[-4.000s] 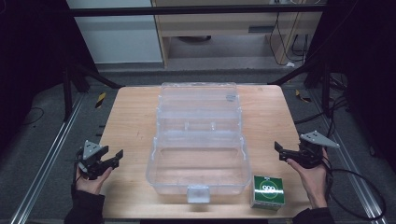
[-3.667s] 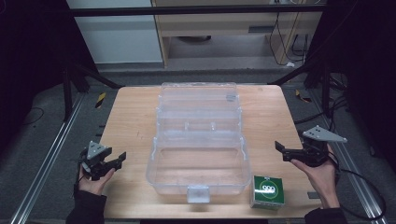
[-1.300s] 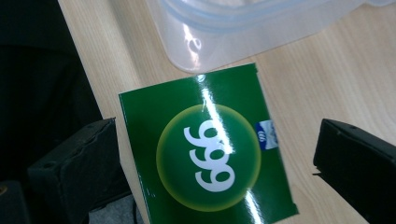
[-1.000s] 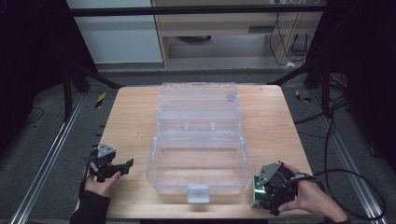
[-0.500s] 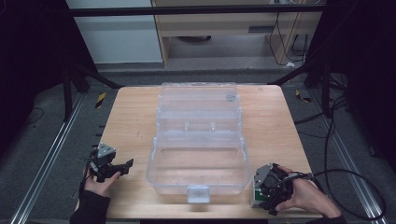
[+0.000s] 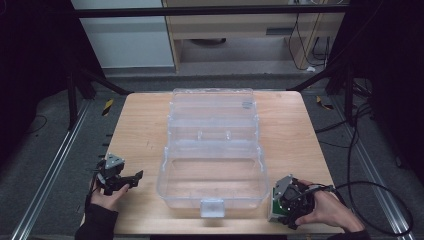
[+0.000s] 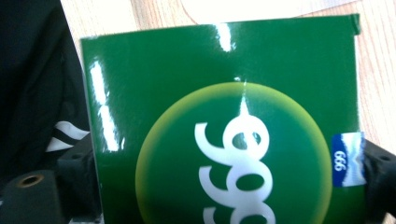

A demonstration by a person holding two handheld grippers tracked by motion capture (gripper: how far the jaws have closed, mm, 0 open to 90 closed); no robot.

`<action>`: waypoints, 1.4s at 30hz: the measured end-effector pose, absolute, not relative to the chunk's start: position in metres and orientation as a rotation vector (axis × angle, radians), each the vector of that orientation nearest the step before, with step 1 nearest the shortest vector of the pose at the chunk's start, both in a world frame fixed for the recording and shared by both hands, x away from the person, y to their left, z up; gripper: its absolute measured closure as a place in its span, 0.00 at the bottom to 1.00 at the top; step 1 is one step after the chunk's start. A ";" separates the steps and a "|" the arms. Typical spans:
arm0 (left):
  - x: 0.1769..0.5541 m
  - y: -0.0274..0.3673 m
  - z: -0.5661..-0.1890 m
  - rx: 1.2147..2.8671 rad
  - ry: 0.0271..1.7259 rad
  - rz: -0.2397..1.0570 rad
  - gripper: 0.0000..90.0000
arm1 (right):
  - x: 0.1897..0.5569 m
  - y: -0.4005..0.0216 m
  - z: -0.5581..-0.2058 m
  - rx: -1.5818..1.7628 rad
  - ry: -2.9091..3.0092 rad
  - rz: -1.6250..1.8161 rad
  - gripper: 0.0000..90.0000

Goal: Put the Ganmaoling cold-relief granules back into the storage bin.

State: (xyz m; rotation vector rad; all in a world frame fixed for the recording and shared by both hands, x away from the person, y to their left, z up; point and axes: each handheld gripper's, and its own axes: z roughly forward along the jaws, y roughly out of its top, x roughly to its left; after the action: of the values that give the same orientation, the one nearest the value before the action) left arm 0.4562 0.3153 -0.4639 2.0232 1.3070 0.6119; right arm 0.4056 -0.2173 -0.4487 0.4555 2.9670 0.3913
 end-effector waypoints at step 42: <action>0.458 0.316 -0.466 2.038 1.329 0.595 0.24 | 0.405 -0.231 -0.326 0.523 2.733 0.646 0.18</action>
State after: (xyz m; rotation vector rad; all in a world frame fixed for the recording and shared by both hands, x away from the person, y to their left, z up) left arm 0.4576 0.3163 -0.4663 2.0375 1.3285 0.5949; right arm 0.4047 -0.2313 -0.3259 0.5227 2.7328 0.6465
